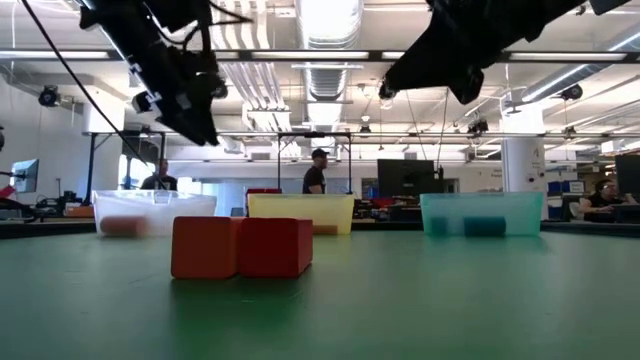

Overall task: Sort & place blocks by color
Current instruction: Put the red block into the yellow bin

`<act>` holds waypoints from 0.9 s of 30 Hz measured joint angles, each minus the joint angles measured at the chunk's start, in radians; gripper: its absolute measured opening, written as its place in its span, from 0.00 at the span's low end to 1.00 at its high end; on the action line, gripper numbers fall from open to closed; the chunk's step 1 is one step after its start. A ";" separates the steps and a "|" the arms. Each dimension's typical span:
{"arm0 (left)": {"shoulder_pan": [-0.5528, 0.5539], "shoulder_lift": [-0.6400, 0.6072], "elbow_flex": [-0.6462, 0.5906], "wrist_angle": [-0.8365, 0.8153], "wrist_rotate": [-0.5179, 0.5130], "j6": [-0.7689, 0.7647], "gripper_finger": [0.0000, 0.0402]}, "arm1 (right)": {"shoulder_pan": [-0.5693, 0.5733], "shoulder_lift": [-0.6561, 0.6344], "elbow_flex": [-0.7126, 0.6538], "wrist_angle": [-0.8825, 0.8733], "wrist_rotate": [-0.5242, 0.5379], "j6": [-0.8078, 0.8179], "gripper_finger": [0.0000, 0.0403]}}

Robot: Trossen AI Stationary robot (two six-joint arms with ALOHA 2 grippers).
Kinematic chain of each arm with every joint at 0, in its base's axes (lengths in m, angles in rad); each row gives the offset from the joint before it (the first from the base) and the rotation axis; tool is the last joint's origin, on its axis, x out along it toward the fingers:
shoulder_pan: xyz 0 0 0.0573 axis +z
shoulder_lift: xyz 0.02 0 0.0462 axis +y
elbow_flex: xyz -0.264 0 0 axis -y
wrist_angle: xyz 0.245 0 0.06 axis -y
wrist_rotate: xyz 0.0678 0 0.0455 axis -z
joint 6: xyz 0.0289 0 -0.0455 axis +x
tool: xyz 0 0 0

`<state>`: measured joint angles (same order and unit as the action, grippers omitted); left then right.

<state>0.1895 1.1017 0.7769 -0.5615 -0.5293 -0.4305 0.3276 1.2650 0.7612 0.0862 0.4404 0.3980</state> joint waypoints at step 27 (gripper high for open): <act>-0.157 -0.037 0.000 0.137 0.001 0.098 0.48 | 0.082 0.532 0.580 -0.586 -0.078 -0.116 0.28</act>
<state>0.0326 1.0649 0.7769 -0.4241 -0.5285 -0.3321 0.4099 1.7973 1.3412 -0.4998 0.3625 0.2821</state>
